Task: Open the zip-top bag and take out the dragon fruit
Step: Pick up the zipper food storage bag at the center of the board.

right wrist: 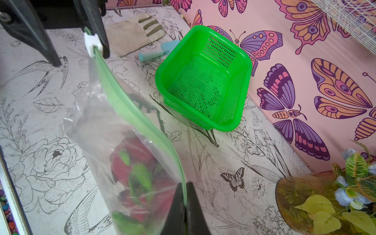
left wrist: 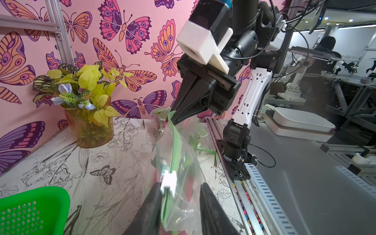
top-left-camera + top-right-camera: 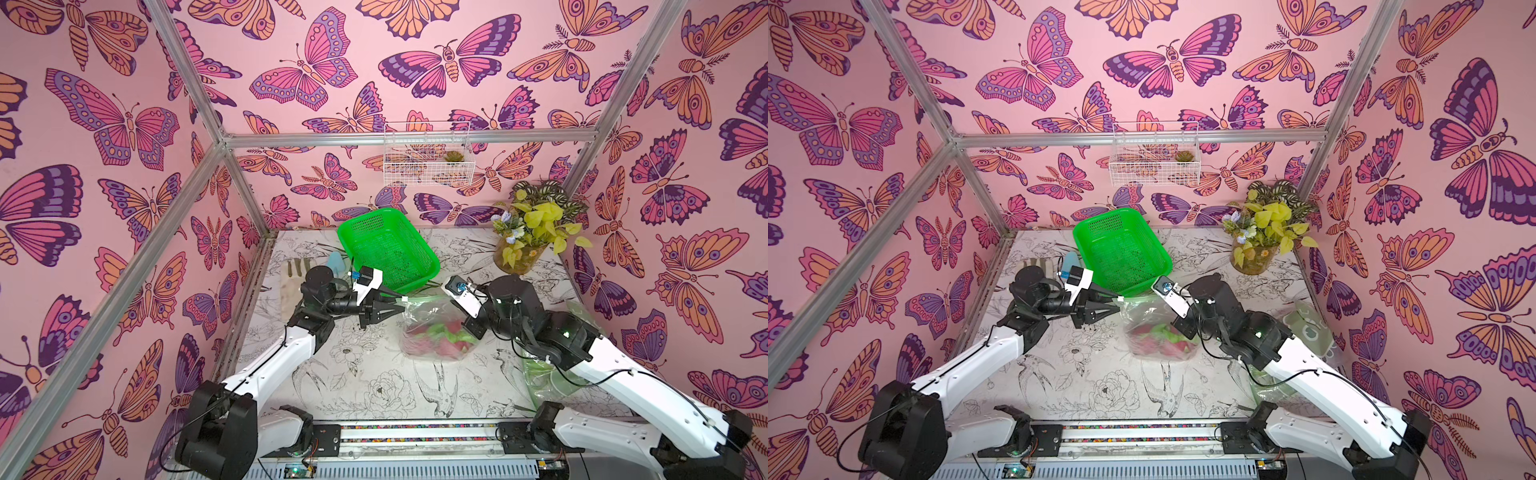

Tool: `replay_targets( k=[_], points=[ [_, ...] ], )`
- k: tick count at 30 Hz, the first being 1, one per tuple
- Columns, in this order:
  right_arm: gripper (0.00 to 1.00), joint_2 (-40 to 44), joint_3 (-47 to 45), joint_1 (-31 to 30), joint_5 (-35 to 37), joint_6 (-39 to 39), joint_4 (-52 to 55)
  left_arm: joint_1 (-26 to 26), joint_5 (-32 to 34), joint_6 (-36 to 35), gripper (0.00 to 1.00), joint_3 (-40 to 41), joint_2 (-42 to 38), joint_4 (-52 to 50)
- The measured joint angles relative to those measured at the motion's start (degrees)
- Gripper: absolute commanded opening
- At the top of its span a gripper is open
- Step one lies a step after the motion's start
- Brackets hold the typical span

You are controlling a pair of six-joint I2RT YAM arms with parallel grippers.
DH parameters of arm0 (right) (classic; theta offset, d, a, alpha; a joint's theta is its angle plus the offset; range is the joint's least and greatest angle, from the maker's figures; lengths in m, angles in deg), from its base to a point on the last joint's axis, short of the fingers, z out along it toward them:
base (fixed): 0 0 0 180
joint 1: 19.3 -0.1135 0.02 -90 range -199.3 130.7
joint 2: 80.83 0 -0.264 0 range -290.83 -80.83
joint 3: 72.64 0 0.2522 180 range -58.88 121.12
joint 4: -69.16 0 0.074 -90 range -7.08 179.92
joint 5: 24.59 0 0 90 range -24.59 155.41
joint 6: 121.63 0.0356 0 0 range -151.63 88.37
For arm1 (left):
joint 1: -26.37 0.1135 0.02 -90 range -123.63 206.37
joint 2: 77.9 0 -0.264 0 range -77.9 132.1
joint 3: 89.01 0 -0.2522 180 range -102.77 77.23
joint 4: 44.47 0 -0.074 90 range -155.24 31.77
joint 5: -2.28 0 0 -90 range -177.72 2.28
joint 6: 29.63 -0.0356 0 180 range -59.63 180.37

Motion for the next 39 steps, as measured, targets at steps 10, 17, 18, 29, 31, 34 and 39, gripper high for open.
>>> replay_targets(
  k=[10, 17, 18, 29, 31, 34, 39],
  points=[
    [0.00, 0.00, 0.00, 0.00, -0.02, 0.00, -0.04, 0.37, -0.52, 0.55, 0.12, 0.00, 3.72, -0.15],
    [0.29, -0.20, 0.74, 0.17, -0.68, 0.79, 0.44, 0.70, -0.70, 1.09, 0.00, -0.11, 4.22, -0.28],
    [0.33, -0.37, 1.57, 0.22, -1.18, 1.09, 1.07, 0.70, -0.68, 1.22, 0.00, -0.11, 4.13, -0.28],
    [0.49, -8.13, 24.92, 0.33, -17.00, 1.51, 12.85, 0.70, 4.68, 4.74, 0.00, -6.60, -0.83, -11.15],
    [0.48, -11.76, 29.05, 0.33, -18.95, 1.51, 15.23, 0.70, 5.44, 5.77, 0.00, -7.39, -1.22, -12.74],
    [0.48, -18.03, 34.51, 0.33, -21.24, 0.96, 18.71, 0.68, 5.99, 7.02, 0.00, -7.69, -2.23, -15.06],
    [0.48, -25.77, 39.85, 0.24, -23.98, -0.68, 23.30, 0.66, 6.47, 7.69, 0.00, -9.53, -2.95, -20.09]
  ],
)
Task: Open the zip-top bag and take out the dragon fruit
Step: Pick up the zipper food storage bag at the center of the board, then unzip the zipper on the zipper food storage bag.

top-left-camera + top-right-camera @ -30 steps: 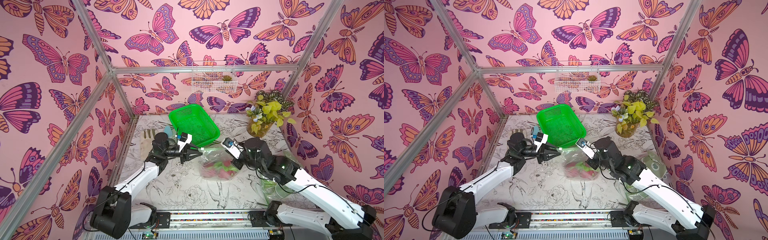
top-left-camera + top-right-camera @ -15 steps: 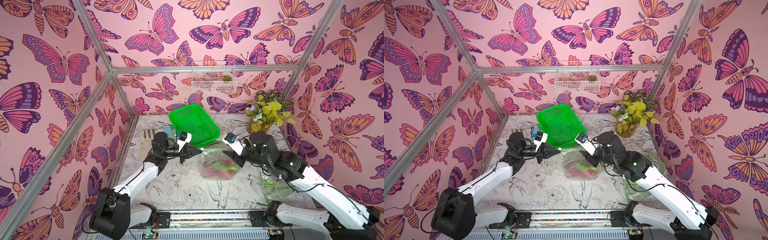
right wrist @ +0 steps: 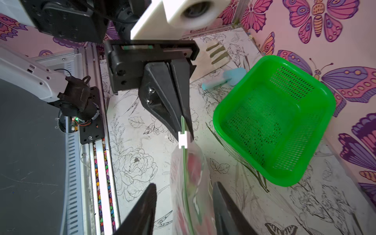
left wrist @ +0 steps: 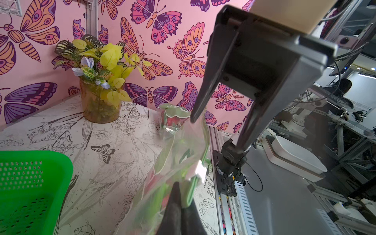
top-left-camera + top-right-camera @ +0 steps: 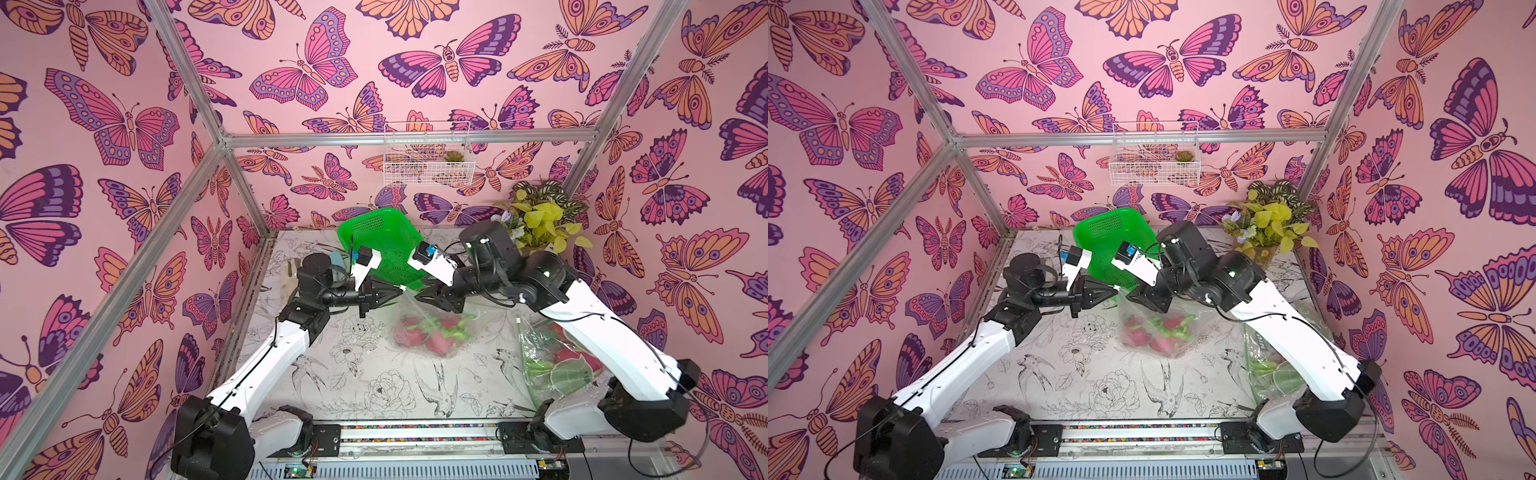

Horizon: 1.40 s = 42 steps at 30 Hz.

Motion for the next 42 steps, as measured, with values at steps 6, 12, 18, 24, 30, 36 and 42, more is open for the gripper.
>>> replay_targets(
  k=[6, 12, 18, 24, 30, 36, 42],
  points=[
    [0.46, -2.08, 1.42, -1.14, -1.36, -2.21, 0.76, -0.02, 0.83, 0.39, 0.00, -1.05, -0.48, -4.22],
    [0.40, -2.05, 1.60, -1.66, -1.86, -4.96, -0.98, -0.02, 1.03, 0.66, 0.00, -1.46, -0.66, -6.86],
    [0.40, -2.08, 0.83, -1.66, -0.79, -7.50, -4.96, -0.02, 0.98, 0.70, 0.00, -1.84, -0.66, -8.20],
    [0.39, -3.32, 0.59, -1.66, -0.92, -9.22, -6.95, -0.02, 0.94, 1.11, 0.00, -1.86, -0.66, -8.31],
    [0.34, -4.52, 0.04, -1.66, -1.70, -10.43, -7.45, -0.02, 0.90, 1.77, 0.00, -2.05, -0.66, -8.44],
    [0.08, -4.63, -0.28, -1.73, -1.36, -11.47, -8.04, -0.02, 0.72, 2.16, 0.00, -2.47, -0.66, -8.50],
    [0.00, -4.61, -0.42, -1.81, -0.81, -11.74, -8.39, -0.02, 0.74, 2.16, 0.00, -2.49, -0.66, -8.57]
  ],
)
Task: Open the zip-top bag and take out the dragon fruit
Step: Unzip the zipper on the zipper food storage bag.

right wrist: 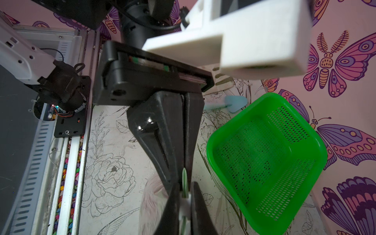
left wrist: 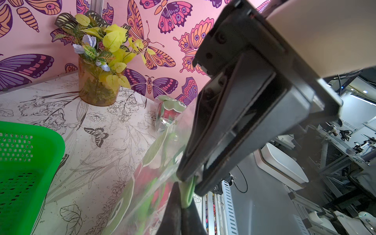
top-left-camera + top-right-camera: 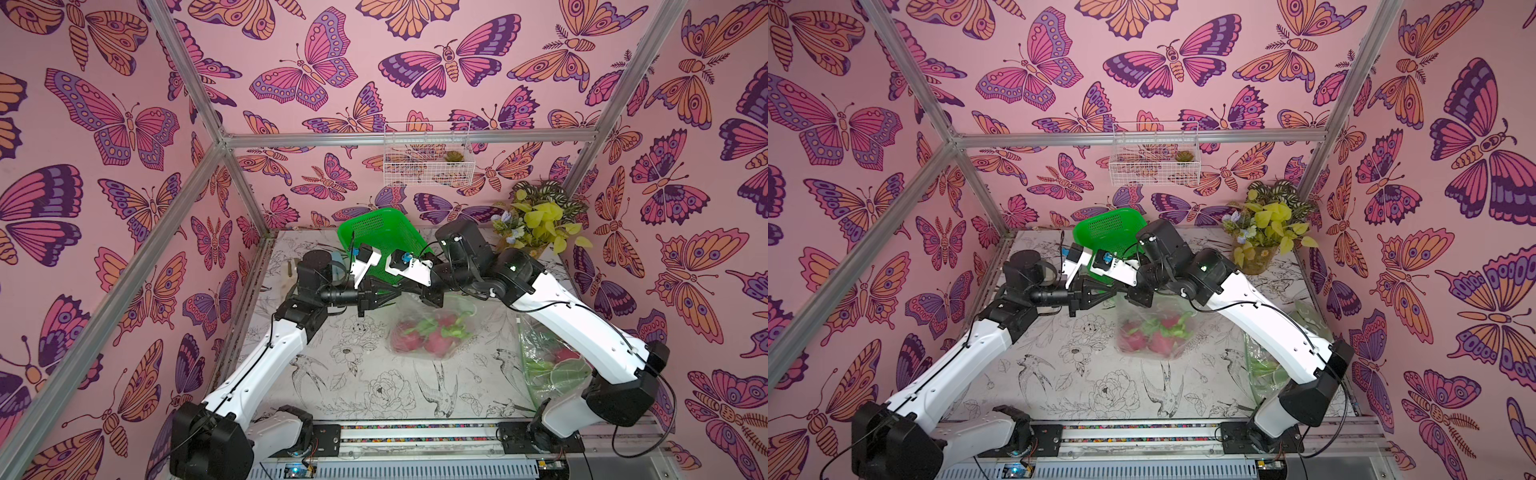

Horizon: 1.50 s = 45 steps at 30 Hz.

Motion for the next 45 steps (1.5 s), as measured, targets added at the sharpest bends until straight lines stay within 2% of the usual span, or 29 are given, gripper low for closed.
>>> replay_targets(
  k=[14, 22, 32, 45],
  points=[
    [0.00, 1.92, -3.69, 0.07, 0.61, -1.51, -2.69, 0.37, -0.02, -0.72, 0.00, 0.00, -0.07, -1.38],
    [0.00, 4.87, -6.86, 1.68, -1.29, -2.21, -3.89, 0.48, 0.11, -0.46, 0.00, 0.00, -1.20, -1.31],
    [0.00, 11.93, -14.34, 6.10, -2.71, -2.32, -4.17, 4.57, 2.95, 2.69, 0.00, 0.79, -4.76, 0.42],
    [0.00, 21.40, -28.15, 13.55, -6.36, -0.07, -10.23, 7.91, 5.07, 6.45, 0.00, 2.49, -6.93, 1.77]
  ],
)
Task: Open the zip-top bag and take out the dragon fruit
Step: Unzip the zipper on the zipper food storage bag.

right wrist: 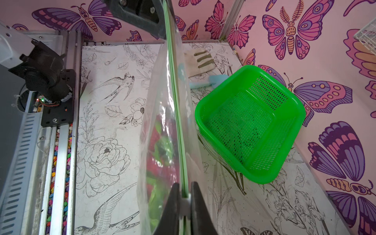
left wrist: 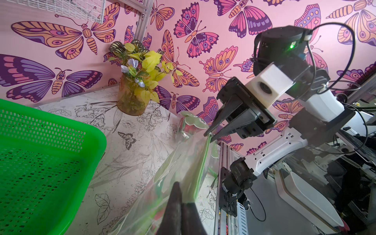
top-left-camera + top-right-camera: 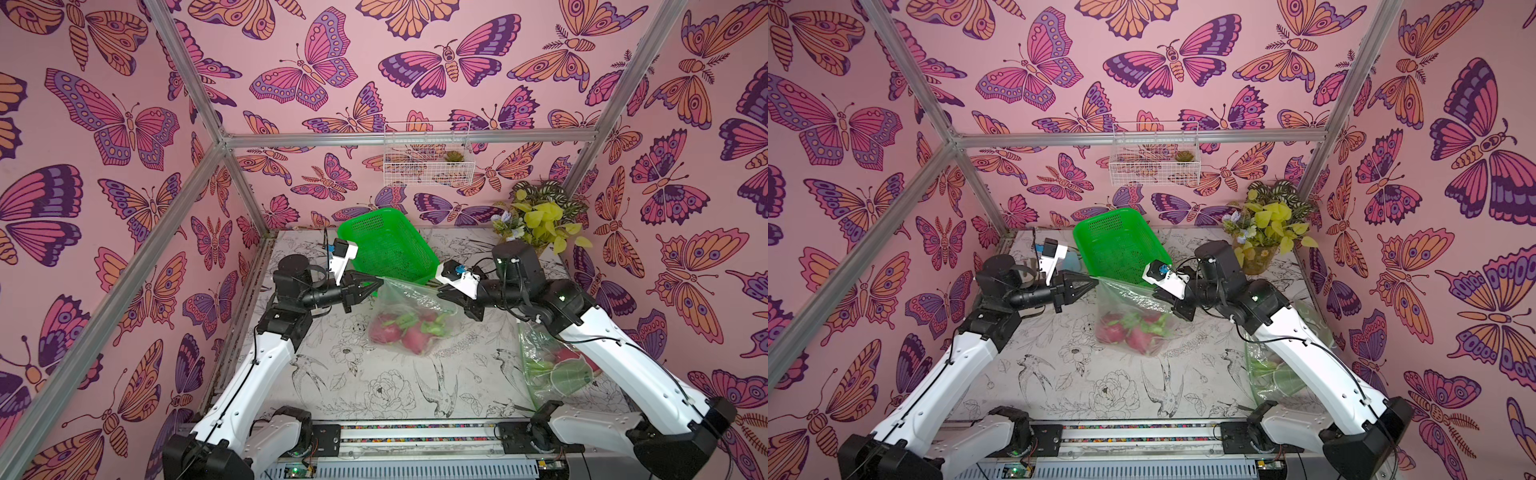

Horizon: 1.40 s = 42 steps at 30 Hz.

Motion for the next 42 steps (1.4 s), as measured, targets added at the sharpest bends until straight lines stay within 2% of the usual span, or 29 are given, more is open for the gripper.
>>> replay_targets(
  k=[8, 29, 30, 32, 33, 36, 38, 40, 42],
  points=[
    [0.00, 3.17, -4.63, 3.48, -1.88, 0.72, -2.51, 2.64, 0.90, 1.49, 0.00, 0.07, -2.21, -0.15],
    [0.00, 6.19, -6.97, 11.15, -6.75, 0.55, -1.99, 4.81, 0.94, 2.14, 0.00, 0.26, -3.93, -1.62],
    [0.00, 6.19, -6.97, 11.17, -7.10, 0.55, -1.99, 4.83, 0.90, 2.16, 0.02, 0.26, -3.91, -1.62],
    [0.00, 6.19, -6.97, 11.28, -7.43, 0.50, -1.70, 4.85, 0.50, 2.29, 0.38, 0.26, -3.87, -1.51],
    [0.00, 6.19, -6.97, 11.47, -7.45, 0.50, -1.16, 4.85, 0.35, 2.25, 0.44, 0.26, -3.82, -1.18],
    [0.00, 6.14, -6.91, 11.93, -7.43, 0.28, 0.04, 3.82, -0.22, 2.10, 0.52, 0.24, -3.82, -0.79],
    [0.00, 6.14, -6.64, 11.98, -7.48, 0.13, 0.66, 2.16, -0.39, 1.42, 0.53, 0.24, -3.89, -0.61],
    [0.00, 6.14, -6.19, 12.02, -7.63, -0.22, 1.27, 0.96, -0.37, 1.18, 0.53, 0.11, -4.07, -0.59],
    [0.00, 6.14, -5.57, 12.02, -7.65, -0.98, 1.42, 0.35, -0.28, 1.03, 0.46, -1.05, -4.09, -1.66]
  ],
)
